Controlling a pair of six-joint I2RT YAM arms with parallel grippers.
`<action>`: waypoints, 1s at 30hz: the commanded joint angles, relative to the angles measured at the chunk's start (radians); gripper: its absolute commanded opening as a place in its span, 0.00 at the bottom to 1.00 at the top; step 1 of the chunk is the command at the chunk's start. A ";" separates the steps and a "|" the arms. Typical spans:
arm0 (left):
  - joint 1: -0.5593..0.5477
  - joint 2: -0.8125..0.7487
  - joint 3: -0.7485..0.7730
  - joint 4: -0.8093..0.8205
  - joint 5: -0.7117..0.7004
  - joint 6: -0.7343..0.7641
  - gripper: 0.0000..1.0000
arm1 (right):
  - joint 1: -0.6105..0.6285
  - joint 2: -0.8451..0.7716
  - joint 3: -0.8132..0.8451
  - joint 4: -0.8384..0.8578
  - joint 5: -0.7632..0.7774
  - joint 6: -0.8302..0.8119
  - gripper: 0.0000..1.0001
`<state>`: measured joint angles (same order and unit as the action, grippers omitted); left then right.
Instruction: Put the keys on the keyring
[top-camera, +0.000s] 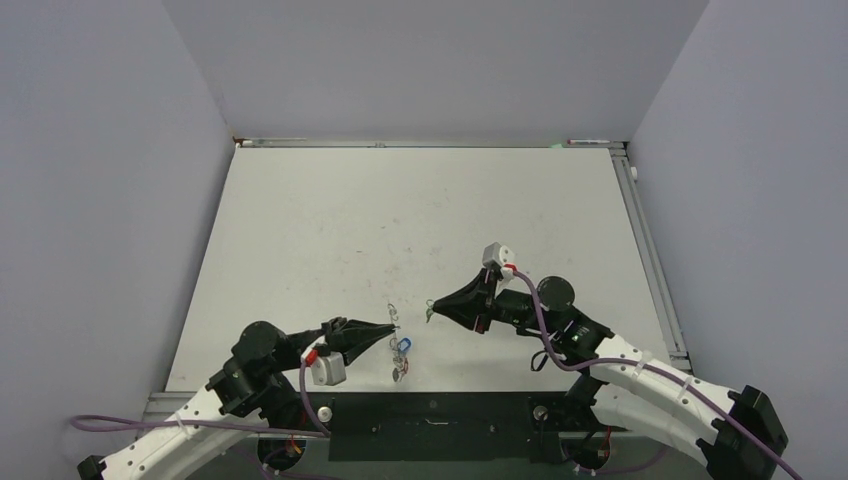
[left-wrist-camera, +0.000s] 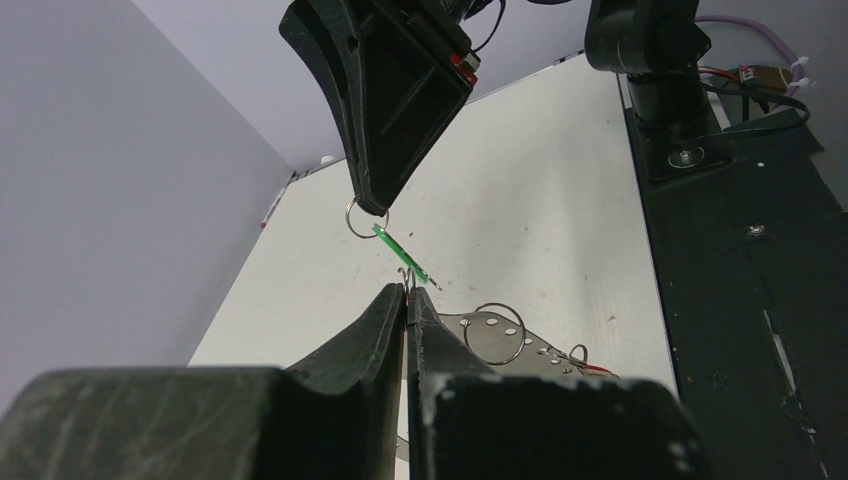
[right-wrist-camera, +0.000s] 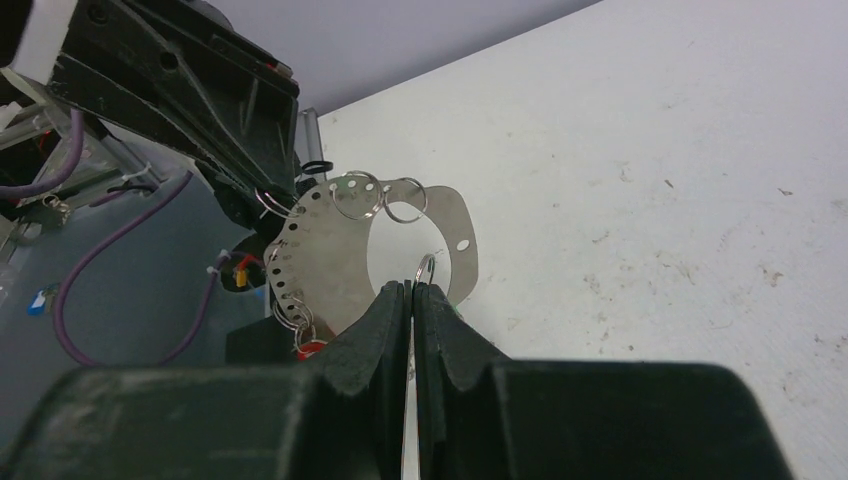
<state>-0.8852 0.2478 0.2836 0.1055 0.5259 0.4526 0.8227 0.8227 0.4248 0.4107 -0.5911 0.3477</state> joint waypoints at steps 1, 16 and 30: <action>-0.006 0.011 0.015 0.027 0.041 0.006 0.00 | 0.021 -0.008 0.021 0.108 -0.057 0.012 0.05; -0.075 -0.004 0.022 -0.057 0.073 0.108 0.00 | 0.079 -0.002 0.044 0.121 -0.125 0.162 0.05; -0.132 0.078 0.153 -0.310 -0.036 0.337 0.00 | 0.090 0.110 0.165 0.019 -0.234 0.169 0.05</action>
<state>-0.9970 0.3065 0.3431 -0.1322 0.5415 0.6746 0.9051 0.9394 0.5339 0.4095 -0.7628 0.5102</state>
